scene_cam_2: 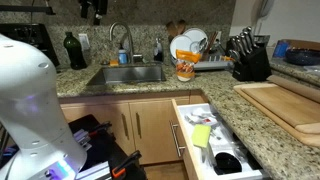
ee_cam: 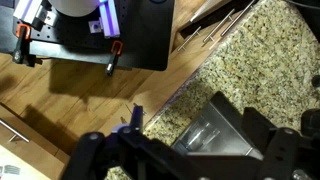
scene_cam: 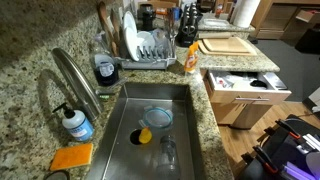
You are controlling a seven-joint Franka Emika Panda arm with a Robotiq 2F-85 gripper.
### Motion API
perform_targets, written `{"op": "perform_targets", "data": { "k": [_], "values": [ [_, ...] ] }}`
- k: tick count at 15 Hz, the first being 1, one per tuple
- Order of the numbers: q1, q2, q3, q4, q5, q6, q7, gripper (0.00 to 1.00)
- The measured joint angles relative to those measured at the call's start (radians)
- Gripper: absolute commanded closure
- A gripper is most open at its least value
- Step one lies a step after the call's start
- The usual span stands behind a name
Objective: Close the drawer
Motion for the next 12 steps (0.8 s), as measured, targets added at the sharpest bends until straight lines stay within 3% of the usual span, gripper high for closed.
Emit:
{"op": "perform_targets", "data": {
  "k": [6,12],
  "values": [
    [-0.010,0.004,0.000,-0.002,0.015,0.000,0.000,0.00],
    [-0.163,0.179,-0.060,-0.149,0.038,0.169,0.001,0.00]
  ]
}}
